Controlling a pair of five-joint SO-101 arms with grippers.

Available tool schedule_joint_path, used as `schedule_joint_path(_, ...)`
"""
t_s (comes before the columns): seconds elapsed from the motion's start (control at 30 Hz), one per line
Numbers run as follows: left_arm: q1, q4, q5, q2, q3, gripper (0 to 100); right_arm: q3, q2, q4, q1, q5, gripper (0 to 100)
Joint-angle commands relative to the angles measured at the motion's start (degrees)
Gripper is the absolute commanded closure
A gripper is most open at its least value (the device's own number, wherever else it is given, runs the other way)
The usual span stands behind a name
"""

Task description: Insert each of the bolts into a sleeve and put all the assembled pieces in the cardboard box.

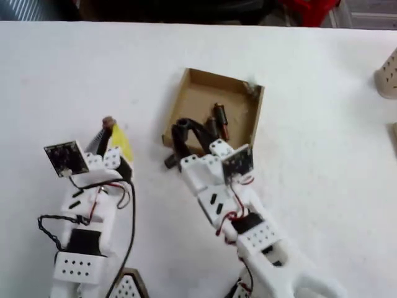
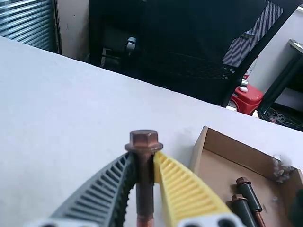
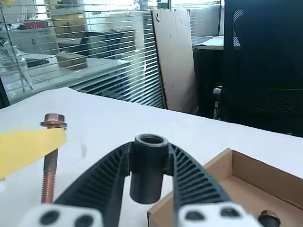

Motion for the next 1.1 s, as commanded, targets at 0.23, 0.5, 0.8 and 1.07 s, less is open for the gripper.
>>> schedule_joint_path(0.23,-0.3,-2.1,-0.6,-1.4,-0.9,98,-10.4,38.0,-34.2,1.7,-0.6,98.2)
schedule_joint_path(0.5,-0.3,-2.1,-0.6,-1.4,-0.9,98,-4.7,44.9,-45.0,0.4,-0.6,98.3)
schedule_joint_path(0.8,-0.3,-11.4,-0.6,-1.5,4.1,98,9.8,44.9,-57.1,-4.4,-0.4,98.3)
schedule_joint_path(1.07,0.0,-14.5,-0.6,-1.5,4.2,98,13.5,45.4,-60.5,-5.0,-0.5,98.3)
